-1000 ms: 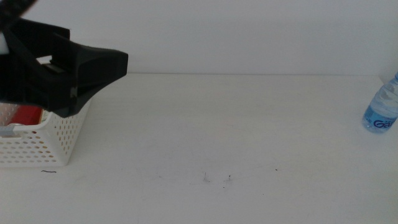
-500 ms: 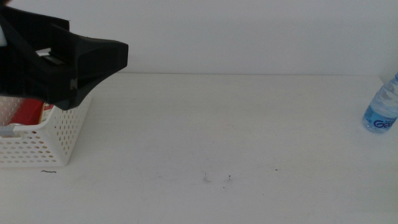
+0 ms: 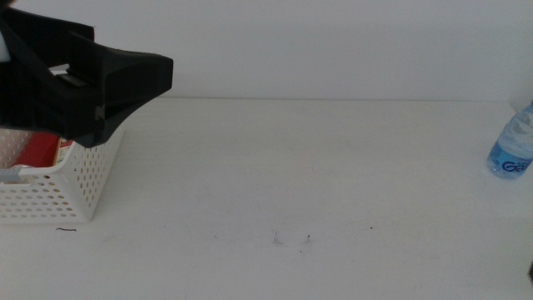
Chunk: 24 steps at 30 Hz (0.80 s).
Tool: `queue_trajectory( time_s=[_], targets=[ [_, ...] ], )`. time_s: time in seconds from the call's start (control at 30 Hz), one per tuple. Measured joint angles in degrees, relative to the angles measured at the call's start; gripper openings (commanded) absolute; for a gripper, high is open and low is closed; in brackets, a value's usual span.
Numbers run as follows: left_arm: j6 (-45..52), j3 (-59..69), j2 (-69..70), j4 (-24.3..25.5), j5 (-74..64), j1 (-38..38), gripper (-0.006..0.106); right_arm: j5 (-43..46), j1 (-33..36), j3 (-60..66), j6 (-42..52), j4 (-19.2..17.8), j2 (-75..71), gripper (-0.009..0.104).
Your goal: Use arms to grab the bottles and put them into the dustbin to the left of the table.
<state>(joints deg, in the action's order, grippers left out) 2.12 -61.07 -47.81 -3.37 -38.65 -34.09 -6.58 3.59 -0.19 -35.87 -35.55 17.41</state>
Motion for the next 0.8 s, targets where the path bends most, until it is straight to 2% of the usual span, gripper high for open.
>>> queue_trajectory(
  time_s=[0.07, 0.13, 0.2, 0.23, 0.3, 0.33, 0.5, 0.57, 0.63, 0.7, 0.8],
  targets=[
    [0.0, 0.0, 0.0, 0.0, 0.0, -0.03, 0.094, 2.86, 0.0, 0.0, -2.2, -5.84, 5.84, 0.092],
    [0.0, 0.0, 0.0, 0.0, 0.0, -0.03, 0.094, 7.38, 0.0, 0.0, -2.51, -9.47, 10.91, 0.092],
    [-0.09, 0.0, 0.0, 0.0, 0.0, -0.03, 0.094, 12.04, 0.0, 0.0, -1.95, -10.48, 15.74, 0.092],
    [-0.09, 0.0, 0.0, 0.0, 0.0, -0.03, 0.094, 13.64, 0.0, 0.0, -1.2, -9.42, 18.3, 0.092],
    [-0.22, 0.0, 0.0, 0.0, 0.0, -0.03, 0.094, 15.85, 0.0, 0.0, 2.6, -3.82, 23.02, 0.092],
    [-0.22, 0.0, 0.0, 0.0, 0.0, -0.03, 0.094, 17.52, 0.0, 0.0, 6.15, 0.86, 25.15, 0.092],
    [-0.22, 0.0, 0.0, 0.0, 0.0, -0.03, 0.094, 31.15, 0.0, 0.05, 26.54, 30.04, 34.36, 0.092],
    [-0.22, 0.0, 0.0, 0.0, 0.0, -0.03, 0.094, 36.22, 0.0, 0.05, 31.33, 39.9, 37.66, 0.092],
    [-0.22, 0.0, 0.0, 0.0, 0.0, -0.03, 0.094, 40.24, 0.0, 0.05, 35.47, 47.77, 41.24, 0.092],
    [-0.22, 0.0, 0.0, 0.0, 0.0, -0.03, 0.094, 44.87, 0.0, 0.05, 37.74, 52.95, 44.2, 0.092],
    [-0.22, 0.0, 0.0, 0.0, 0.0, -0.03, 0.094, 50.5, 0.0, 0.05, 37.88, 54.85, 47.09, 0.092]
  ],
)
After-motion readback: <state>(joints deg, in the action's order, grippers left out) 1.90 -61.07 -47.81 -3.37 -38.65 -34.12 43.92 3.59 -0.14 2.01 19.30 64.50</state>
